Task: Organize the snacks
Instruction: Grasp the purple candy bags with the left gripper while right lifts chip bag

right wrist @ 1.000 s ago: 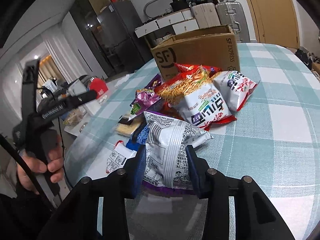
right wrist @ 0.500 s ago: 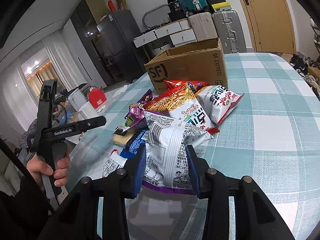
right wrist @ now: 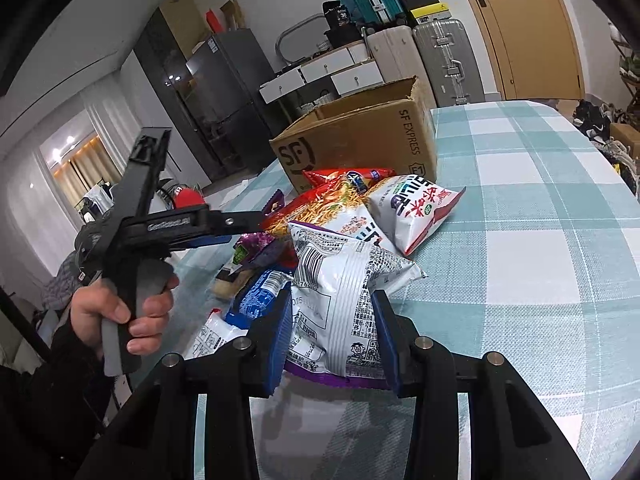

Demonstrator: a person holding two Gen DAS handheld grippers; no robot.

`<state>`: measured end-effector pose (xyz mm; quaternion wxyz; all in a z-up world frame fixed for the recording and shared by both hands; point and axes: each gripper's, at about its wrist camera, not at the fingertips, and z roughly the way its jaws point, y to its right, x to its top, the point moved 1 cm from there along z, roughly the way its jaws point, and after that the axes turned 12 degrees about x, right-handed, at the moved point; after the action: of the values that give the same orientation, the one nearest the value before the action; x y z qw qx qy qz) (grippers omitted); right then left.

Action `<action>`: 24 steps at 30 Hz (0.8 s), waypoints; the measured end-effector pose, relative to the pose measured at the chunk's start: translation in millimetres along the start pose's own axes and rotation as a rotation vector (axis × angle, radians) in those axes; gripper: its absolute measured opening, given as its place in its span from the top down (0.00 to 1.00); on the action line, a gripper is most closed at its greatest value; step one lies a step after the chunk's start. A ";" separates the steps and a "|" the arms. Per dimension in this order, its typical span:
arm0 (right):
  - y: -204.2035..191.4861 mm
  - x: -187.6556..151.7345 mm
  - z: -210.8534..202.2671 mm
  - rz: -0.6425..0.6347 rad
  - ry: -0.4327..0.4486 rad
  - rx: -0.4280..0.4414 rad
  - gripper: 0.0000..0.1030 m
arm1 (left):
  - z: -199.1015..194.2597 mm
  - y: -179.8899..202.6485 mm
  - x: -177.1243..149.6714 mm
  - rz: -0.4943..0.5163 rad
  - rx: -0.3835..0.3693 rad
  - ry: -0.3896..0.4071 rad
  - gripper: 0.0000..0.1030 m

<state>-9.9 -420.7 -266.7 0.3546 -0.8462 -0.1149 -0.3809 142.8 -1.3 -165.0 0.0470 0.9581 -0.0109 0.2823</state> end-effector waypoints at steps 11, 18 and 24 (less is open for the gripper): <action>3.3 0.7 3.6 0.007 -0.005 0.015 0.62 | 39.9 -2.8 7.7 -0.035 -0.117 -0.080 0.41; 7.0 -0.5 5.8 0.030 -0.006 0.018 0.62 | 35.8 -11.6 3.8 -0.044 -0.151 -0.059 0.52; 3.8 0.6 3.1 0.020 0.000 0.007 0.62 | 17.4 -12.9 -4.5 -0.021 -0.125 -0.015 0.55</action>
<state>-6.0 -421.3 -269.6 0.3614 -0.8461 -0.1076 -0.3768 149.0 9.8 -183.2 0.1097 0.9555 -0.0191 0.2733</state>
